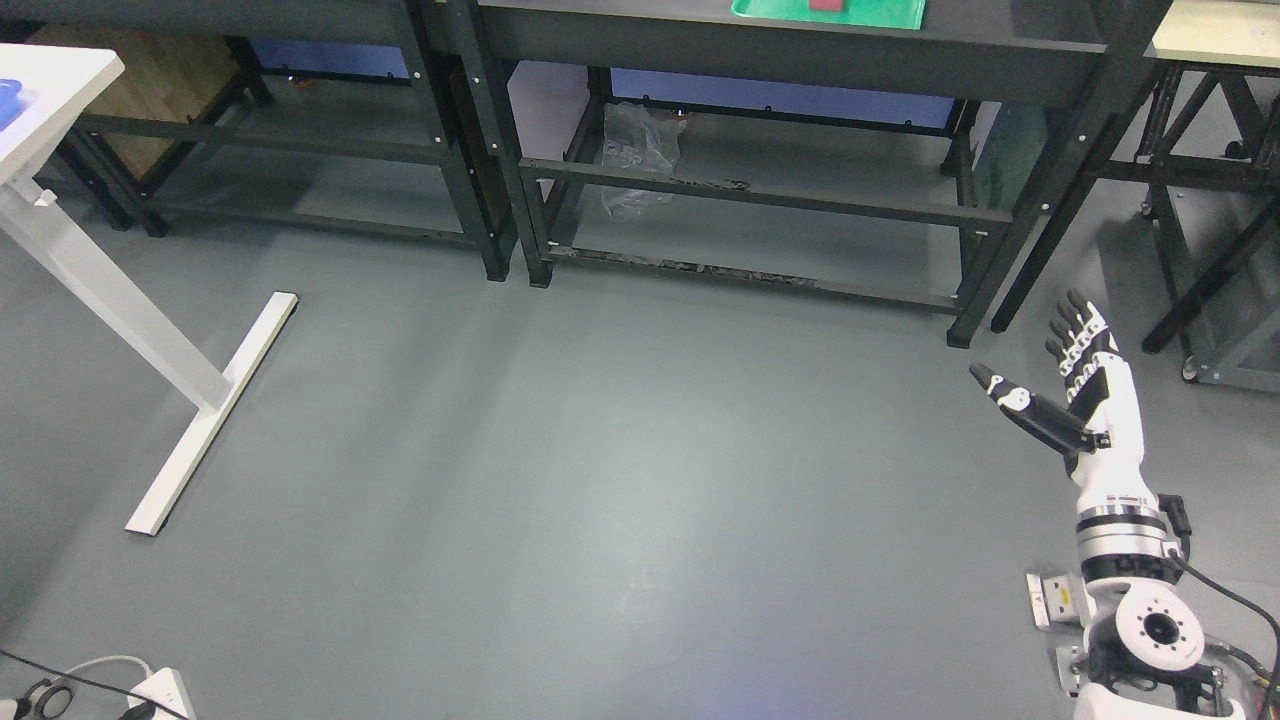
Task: Pick pink block from left shelf to tray
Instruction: 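Drive toward the black shelf with the right hand raised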
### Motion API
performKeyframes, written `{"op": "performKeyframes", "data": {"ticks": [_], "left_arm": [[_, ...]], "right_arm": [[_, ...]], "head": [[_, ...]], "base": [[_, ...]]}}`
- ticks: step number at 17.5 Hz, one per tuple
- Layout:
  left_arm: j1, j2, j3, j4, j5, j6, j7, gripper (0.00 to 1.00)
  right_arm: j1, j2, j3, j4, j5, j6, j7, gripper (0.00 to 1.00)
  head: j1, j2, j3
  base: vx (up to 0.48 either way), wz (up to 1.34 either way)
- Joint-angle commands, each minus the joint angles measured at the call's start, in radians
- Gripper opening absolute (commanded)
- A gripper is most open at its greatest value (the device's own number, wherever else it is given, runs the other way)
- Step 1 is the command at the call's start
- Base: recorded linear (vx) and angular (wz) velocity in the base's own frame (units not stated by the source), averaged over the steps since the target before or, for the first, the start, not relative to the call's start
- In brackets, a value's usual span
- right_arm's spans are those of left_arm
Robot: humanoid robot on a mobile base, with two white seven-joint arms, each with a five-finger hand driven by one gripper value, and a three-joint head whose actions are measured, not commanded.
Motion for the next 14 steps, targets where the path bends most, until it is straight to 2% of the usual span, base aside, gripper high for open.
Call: {"op": "performKeyframes", "data": {"ticks": [1,10,11,12,14], "left_arm": [[-0.021,0.017,0.0,-0.017,-0.002,-0.001,-0.001,1.0],[-0.021,0.017,0.0,-0.017,-0.002,-0.001,-0.001,1.0],[-0.021,0.017,0.0,-0.017,-0.002,-0.001,-0.001,1.0],[-0.021,0.017,0.0,-0.017,-0.002,-0.001,-0.001,1.0],[-0.021,0.017,0.0,-0.017,-0.002,-0.001,-0.001,1.0]], "right_arm": [[0.031,-0.017,-0.001,-0.001,0.0,-0.003,0.0,1.0],[0.017,-0.017,-0.05,0.001,0.014,-0.032,0.003,1.0],[0.012,-0.018,-0.057,0.001,0.099,-0.044,0.002,1.0],[0.011,-0.053,-0.058,-0.001,0.246,-0.046,-0.012,0.99],[0.002,-0.113,-0.052,-0.002,0.705,-0.044,-0.122,0.96]], "head": [[0.0,0.0,0.0],[0.0,0.0,0.0],[0.0,0.0,0.0],[0.0,0.0,0.0],[0.0,0.0,0.0]], "base": [[0.0,0.0],[0.0,0.0],[0.0,0.0],[0.013,0.0],[0.024,0.0]]}}
